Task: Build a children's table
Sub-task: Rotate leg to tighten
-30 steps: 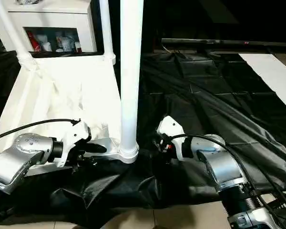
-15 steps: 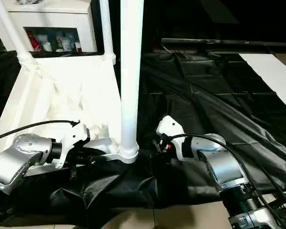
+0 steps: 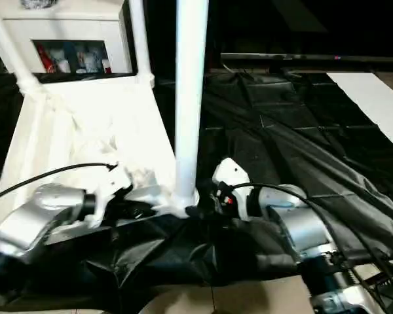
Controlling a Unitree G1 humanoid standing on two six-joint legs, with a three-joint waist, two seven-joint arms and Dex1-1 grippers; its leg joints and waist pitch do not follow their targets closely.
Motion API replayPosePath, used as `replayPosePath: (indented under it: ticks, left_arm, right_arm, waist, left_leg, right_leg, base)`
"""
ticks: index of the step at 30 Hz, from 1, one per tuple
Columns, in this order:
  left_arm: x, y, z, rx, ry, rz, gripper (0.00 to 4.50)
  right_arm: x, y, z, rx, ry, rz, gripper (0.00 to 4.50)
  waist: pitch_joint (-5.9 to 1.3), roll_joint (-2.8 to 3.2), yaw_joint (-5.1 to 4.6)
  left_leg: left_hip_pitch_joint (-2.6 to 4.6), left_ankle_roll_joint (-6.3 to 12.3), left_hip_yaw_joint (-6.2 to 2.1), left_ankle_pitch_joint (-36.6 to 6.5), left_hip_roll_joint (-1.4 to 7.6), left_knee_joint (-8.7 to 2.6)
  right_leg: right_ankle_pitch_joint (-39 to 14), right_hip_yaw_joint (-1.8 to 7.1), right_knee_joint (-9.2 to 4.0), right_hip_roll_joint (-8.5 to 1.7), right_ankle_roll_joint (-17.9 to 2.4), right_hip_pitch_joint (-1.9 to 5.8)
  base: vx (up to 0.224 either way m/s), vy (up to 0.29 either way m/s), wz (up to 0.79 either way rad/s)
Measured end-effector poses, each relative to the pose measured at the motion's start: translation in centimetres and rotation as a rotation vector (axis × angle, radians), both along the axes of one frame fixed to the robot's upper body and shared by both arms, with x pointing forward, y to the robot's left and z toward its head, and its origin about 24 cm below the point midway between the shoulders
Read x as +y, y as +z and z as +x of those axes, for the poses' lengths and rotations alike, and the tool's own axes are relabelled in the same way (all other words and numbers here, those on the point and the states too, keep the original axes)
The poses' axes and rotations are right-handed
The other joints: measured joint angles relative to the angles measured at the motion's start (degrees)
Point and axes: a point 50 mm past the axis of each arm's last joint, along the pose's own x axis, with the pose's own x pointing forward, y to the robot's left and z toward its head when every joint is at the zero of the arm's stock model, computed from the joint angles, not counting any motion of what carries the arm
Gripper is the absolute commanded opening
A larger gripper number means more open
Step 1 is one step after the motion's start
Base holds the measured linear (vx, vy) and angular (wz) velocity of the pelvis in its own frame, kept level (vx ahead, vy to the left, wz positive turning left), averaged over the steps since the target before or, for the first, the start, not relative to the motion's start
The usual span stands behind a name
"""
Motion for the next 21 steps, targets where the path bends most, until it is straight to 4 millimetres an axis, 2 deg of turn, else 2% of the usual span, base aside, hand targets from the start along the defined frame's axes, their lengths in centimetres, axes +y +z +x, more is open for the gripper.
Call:
replayPosePath:
  ticks: [5,12,14,16,21]
  left_arm:
    - [-0.7,-0.1,0.3,-0.016,0.005,0.005,0.00]
    - [-1.0,-0.1,0.4,-0.015,-0.007,0.008,0.00]
    - [-0.9,-0.1,0.5,-0.018,-0.006,0.009,0.00]
    - [-0.8,-0.1,0.5,-0.022,-0.005,0.013,0.00]
    - [-0.7,-0.2,0.6,-0.022,0.002,0.013,0.00]
  right_arm:
    - [1.1,0.4,1.4,-0.070,-0.038,-0.015,4.44]
    - [1.6,-0.5,1.9,-0.049,-0.067,-0.033,4.28]
    - [1.8,-0.5,2.1,-0.051,-0.065,-0.031,3.94]
    - [2.0,-0.8,2.2,-0.046,-0.058,-0.025,3.91]
    - [2.2,-1.0,2.3,-0.039,-0.048,-0.018,3.43]
  waist:
    - [-0.08,0.14,0.10]
    - [-0.10,0.17,0.25]
    - [-0.10,0.17,0.24]
    - [-0.10,0.16,0.16]
    - [-0.10,0.16,-0.10]
  left_leg:
    - [-0.02,0.02,0.00,0.02,0.00,0.00]
    - [-0.05,0.12,0.00,0.08,-0.04,0.01]
    - [-0.04,0.11,0.00,0.08,-0.04,0.00]
    - [-0.03,0.11,0.00,0.08,-0.03,0.00]
    - [-0.03,0.11,0.00,0.09,-0.03,0.00]
  right_leg:
    - [0.02,-0.01,-0.01,0.00,0.00,0.00]
    - [0.02,-0.02,-0.04,-0.04,0.01,0.00]
    - [0.04,-0.02,-0.03,-0.04,0.01,0.00]
    - [0.08,-0.03,-0.02,-0.04,0.01,0.00]
    - [0.17,-0.03,-0.02,-0.04,0.03,0.00]
  base:
    - [0.000,0.000,0.00]
    - [0.000,0.000,0.00]
    - [0.000,0.000,0.00]
    - [0.000,0.000,0.00]
    - [0.000,0.000,0.00]
